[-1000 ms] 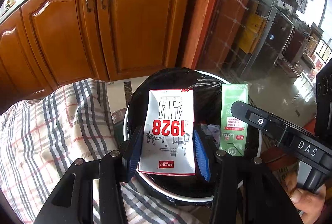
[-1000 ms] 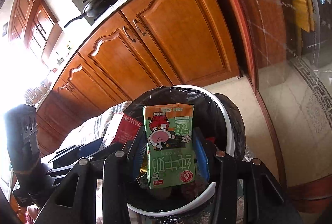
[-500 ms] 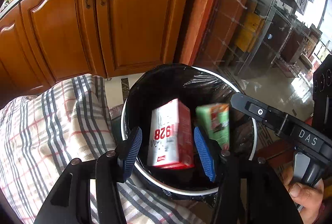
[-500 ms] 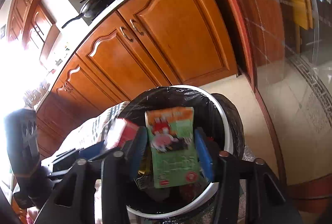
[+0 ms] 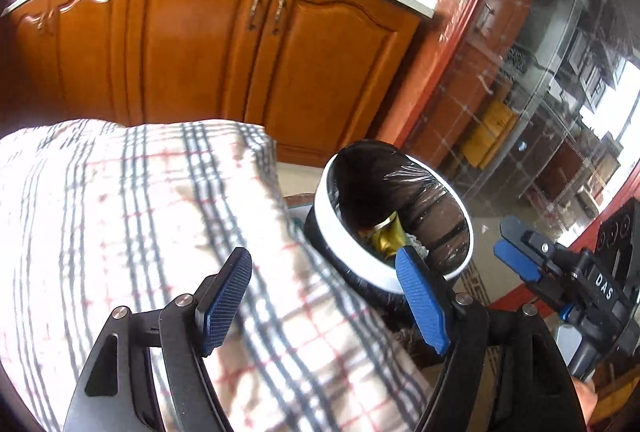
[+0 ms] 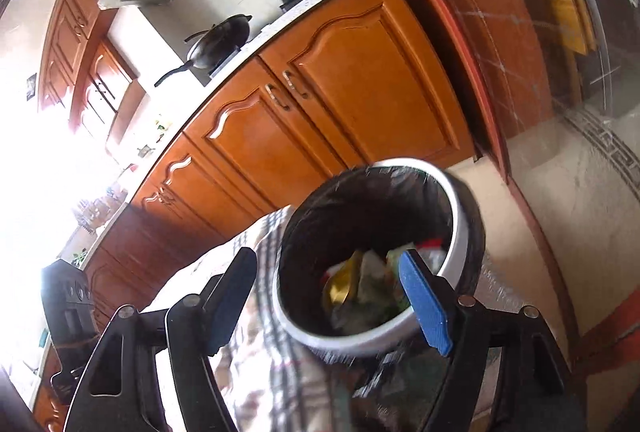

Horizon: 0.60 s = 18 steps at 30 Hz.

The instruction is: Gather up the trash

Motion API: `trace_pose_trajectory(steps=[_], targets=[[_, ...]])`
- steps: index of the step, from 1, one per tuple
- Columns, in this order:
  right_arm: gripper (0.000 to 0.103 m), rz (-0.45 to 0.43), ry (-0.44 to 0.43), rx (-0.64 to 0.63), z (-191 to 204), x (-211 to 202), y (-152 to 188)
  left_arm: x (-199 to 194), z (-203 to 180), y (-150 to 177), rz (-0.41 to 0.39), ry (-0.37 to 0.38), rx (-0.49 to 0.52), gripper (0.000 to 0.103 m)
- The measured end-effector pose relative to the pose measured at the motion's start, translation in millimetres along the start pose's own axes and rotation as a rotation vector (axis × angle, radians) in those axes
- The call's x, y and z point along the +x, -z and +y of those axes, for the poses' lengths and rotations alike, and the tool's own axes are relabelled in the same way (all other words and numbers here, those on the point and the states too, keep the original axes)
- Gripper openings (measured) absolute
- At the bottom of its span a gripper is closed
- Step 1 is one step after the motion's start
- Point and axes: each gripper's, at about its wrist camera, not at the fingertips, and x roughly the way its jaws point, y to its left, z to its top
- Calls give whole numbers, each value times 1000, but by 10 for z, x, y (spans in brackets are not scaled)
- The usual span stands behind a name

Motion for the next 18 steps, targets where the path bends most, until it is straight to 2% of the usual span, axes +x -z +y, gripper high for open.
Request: trace_pose_trajectory(steps=[4,10,16,17,18], targets=[[78,-10,0,-33,210,-184,272,-388,103,279,-49,-17,-19,77],[86,-80,20,-104,556,-484,614,-881,218,660,-114,-23,-25,78],[87,-152,54,-201,879,-771,875,-1367,220,967,-216,-50,20,78],[87,-172,62,-228,944,-836,894,-1460,213,1012,-236,-57,41,80],[89,-201,73,-257,1013,-912,913,-1557,204,1068,-263,-71,53,87]])
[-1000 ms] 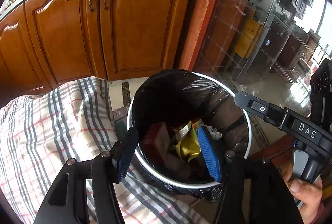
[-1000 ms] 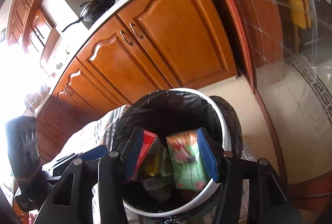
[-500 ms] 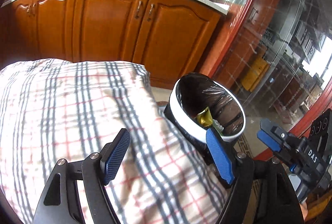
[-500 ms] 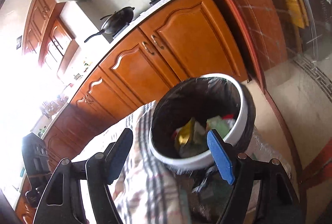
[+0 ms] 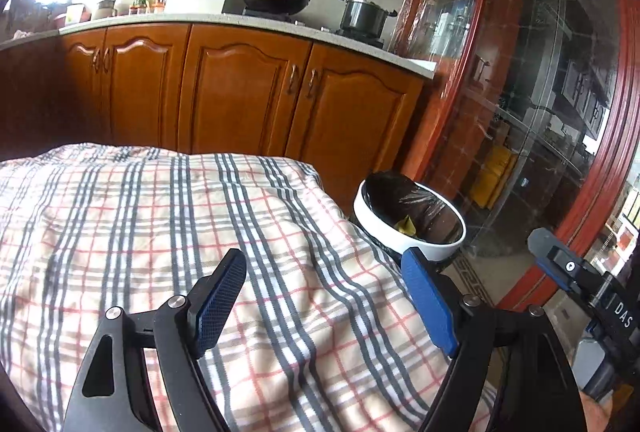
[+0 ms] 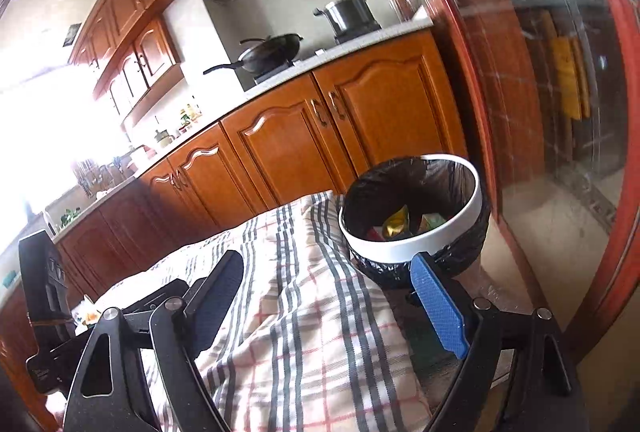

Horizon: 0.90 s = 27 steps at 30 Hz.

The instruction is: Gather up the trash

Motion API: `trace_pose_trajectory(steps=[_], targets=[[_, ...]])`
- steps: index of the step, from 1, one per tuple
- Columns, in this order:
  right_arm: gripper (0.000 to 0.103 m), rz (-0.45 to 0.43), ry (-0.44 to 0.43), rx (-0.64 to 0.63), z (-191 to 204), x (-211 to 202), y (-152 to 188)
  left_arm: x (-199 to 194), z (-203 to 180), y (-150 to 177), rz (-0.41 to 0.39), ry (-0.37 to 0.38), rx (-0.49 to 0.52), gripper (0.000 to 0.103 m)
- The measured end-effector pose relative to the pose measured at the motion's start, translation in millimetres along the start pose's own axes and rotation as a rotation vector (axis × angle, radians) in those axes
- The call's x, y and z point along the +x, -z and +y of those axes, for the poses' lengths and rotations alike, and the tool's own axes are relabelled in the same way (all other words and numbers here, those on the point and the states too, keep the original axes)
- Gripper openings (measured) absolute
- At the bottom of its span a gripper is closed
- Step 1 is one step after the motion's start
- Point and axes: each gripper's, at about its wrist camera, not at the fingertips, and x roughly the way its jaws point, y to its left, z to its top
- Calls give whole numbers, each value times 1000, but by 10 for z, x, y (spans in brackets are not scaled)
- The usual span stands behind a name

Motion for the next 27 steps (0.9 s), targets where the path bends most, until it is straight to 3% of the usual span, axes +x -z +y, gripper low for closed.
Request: trace_pose_trajectory(steps=[2,5,7,15,27], targets=[[101,-77,33,-51,107,-157,-14,-171,-18,73,-58,-40,22,102],[103,-193,92,-120,237,-332,101,-403,-21,259,-129,-98,36,102],[103,-212,126,-158,290,-323,214,-493,-18,376,-149,-127,47,102],[103,-183,144,-194,320,-259,533,-550,-97,636,-143,-191,108,102],[103,-153,140,-185,289,-211,682,-346,-170,694,-137,-225,147,102]])
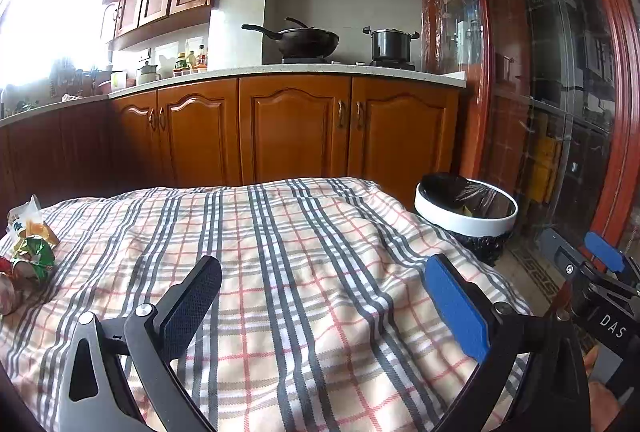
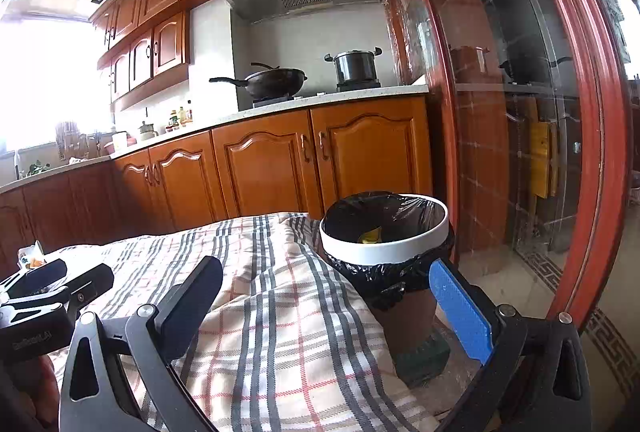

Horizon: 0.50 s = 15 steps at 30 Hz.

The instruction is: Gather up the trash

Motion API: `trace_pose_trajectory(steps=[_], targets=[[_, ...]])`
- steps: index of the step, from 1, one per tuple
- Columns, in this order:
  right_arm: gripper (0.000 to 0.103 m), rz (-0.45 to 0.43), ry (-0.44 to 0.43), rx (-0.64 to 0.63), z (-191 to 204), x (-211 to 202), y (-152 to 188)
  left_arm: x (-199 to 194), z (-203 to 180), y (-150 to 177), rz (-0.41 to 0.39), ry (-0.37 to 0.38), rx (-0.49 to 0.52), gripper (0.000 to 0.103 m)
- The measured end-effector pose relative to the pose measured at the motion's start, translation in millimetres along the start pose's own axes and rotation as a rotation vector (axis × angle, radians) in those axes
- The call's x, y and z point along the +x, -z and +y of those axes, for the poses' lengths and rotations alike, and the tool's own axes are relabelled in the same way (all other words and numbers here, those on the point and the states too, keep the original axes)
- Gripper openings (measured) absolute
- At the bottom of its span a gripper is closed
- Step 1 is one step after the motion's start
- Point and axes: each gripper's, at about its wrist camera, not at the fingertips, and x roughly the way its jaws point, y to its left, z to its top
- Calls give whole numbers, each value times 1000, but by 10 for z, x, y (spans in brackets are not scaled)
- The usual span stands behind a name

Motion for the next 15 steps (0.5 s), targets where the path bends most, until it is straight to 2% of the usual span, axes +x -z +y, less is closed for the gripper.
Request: trace_pose_trajectory(steps=[15], targets=[[103,33,11,32,-64,28,65,49,24,28,-3,-17,7,102]])
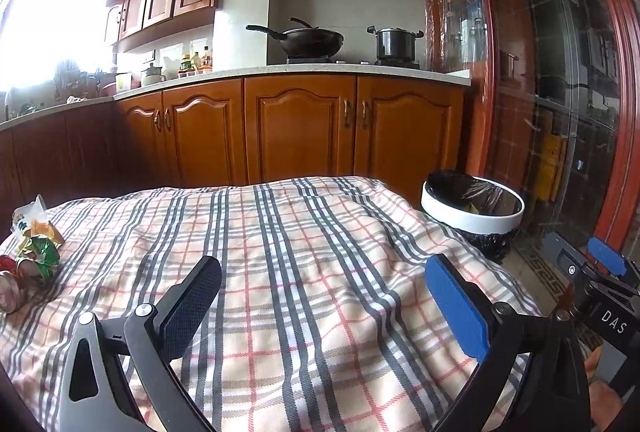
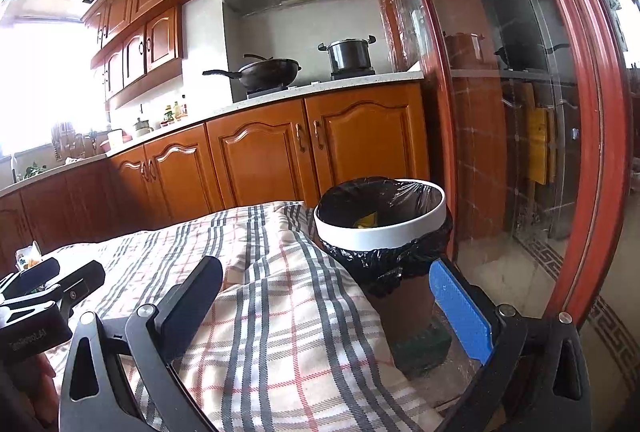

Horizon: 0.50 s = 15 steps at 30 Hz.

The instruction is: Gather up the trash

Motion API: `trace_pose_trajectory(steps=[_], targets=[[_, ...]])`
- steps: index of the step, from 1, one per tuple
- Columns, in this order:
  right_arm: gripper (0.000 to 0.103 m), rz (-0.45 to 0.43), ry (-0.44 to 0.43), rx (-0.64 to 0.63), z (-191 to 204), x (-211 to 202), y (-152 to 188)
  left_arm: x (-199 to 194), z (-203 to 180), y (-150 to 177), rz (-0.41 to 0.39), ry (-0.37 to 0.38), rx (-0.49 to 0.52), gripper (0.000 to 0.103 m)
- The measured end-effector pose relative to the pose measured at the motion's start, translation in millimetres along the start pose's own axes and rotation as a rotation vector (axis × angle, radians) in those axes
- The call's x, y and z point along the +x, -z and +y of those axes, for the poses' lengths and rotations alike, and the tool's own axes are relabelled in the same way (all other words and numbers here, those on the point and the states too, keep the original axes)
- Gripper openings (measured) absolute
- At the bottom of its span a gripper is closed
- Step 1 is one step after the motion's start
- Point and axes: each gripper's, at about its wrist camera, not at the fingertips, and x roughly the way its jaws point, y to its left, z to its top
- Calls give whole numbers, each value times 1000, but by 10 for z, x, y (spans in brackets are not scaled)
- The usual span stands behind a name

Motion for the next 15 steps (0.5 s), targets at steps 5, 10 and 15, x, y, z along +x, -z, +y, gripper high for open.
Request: trace_pose_trajectory(steps=[5,10,15], targets=[[103,8,-8,-2,16,3,5,17,30,15,3,0,-1,102],[103,13,-25,-5,23,5,12,26,35,13,4,1,1,102],[103,11,-43,-4,33,-9,11,31,36,12,4,5,1,102]])
